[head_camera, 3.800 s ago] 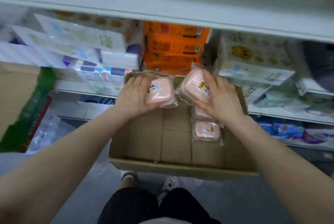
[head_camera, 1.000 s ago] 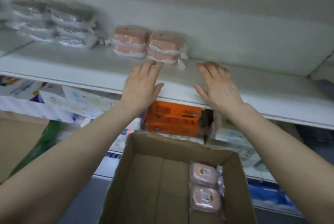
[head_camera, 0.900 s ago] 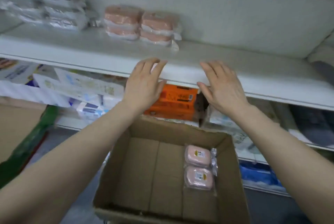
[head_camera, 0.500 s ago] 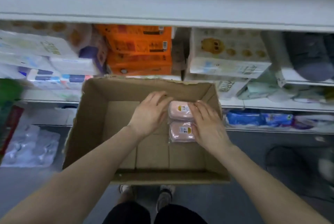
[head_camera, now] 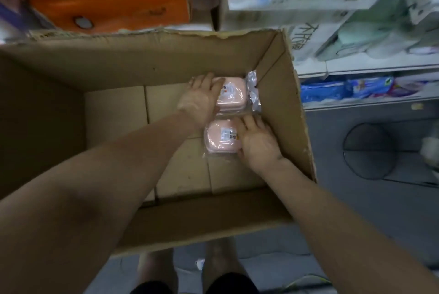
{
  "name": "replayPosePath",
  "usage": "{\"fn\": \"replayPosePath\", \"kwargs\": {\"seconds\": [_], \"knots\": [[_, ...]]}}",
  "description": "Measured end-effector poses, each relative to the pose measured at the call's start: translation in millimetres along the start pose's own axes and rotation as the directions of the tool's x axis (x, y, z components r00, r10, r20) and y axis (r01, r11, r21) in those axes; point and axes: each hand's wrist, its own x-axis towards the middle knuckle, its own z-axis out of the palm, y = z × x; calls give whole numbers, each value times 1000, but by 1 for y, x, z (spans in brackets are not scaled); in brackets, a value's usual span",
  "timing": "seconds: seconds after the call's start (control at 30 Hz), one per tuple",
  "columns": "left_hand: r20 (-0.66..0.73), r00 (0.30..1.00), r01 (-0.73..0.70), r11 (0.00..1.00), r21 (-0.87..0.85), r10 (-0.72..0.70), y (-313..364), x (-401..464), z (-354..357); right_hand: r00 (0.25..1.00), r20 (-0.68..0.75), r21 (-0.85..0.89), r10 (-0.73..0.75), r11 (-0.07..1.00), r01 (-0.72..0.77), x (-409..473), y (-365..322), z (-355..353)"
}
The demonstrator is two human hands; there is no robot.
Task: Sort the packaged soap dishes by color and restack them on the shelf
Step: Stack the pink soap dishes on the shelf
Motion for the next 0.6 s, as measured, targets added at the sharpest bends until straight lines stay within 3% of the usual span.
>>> {"fn": "replayPosePath", "kwargs": {"seconds": [0.23,0.33,0.43,0.5,0.6], "knots": [[-51,989,144,988,62,-141,-21,-34,-3,1000,-7,-139,14,990,-15,3,-6,4],[-80,957,280,960,-14,-280,-52,-81,-6,994,113,-68,-8,998,16,2,-8,-5],[-83,901,423,905,-48,-425,-86,-134,4,995,99,41,10,999,-14,4,-8,-15],[-74,809,578,812,-84,-583,-100,-164,14,998,55,88,30,995,-35,10,-11,-20],[44,559,800,524,-292,-828,-96,-186,20,998,44,94,39,995,-43,24,-17,-23]]}}
